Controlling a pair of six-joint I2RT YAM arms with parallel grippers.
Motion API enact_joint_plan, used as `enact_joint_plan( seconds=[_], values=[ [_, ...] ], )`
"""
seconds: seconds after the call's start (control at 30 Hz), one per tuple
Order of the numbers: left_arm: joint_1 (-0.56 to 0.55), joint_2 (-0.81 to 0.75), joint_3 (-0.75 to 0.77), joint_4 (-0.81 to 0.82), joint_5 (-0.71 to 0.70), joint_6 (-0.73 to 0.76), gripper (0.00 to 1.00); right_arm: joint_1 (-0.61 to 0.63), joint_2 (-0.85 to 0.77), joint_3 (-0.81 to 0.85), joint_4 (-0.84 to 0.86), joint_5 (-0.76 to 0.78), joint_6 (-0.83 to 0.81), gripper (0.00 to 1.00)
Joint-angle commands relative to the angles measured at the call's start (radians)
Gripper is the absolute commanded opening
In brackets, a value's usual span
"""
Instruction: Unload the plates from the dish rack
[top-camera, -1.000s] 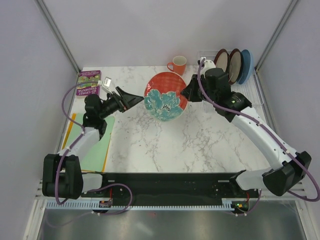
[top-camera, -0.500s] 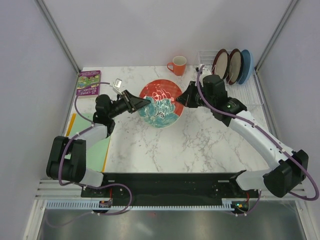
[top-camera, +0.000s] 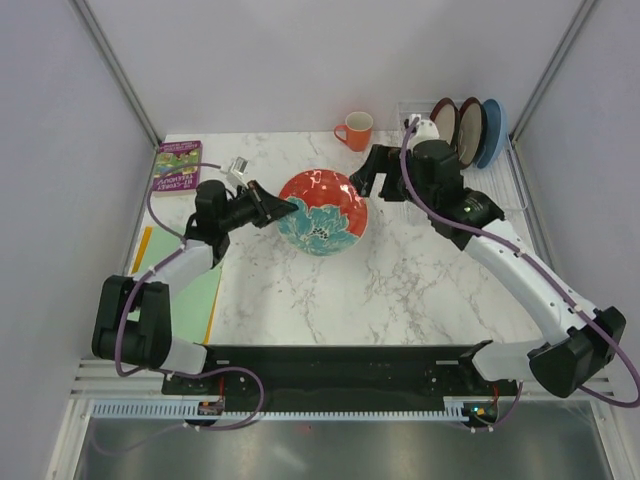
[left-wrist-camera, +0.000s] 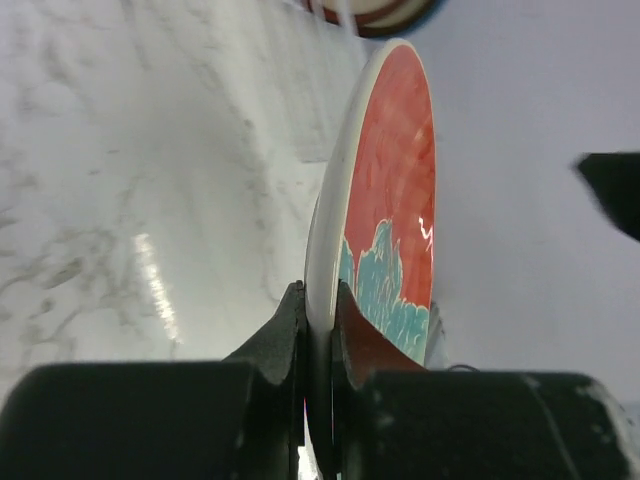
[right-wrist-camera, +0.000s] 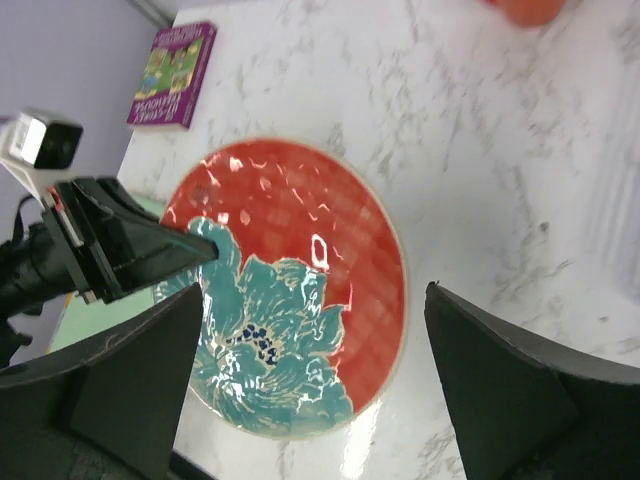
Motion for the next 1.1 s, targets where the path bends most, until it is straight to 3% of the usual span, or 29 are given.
enact_joint_plan(
  seconds=[0.0,0.2,0.53,0.77,0.93,1.07],
  values=[
    [0.067,-0.010,0.134,-0.271,-0.155,0.212,0.02,-0.006,-0.039,0.133,-0.021,0.256,-0.144,0.98],
    [0.136,0.132,0.257,-0.322,-0.186,0.280,0.02,-0.048,-0.044,0.156,-0.038,0.316,-0.207,0.98],
    [0.228,0.453,0.519,-0.329,-0.148,0.280,0.02,-0.184,0.036,0.158,-0.044,0.283,-0.216,0.98],
    [0.253,0.595,0.614,-0.317,-0.203,0.259,0.02,-0.307,0.156,0.227,-0.044,0.252,-0.248,0.98],
    [0.266,0.697,0.729,-0.377,-0.165,0.257,0.02,-0.358,0.272,0.316,-0.064,0.299,-0.285,0.98],
    [0.273,0.737,0.735,-0.395,-0.168,0.243,0.20,-0.370,0.416,0.427,-0.077,0.440,-0.330,0.98]
  ],
)
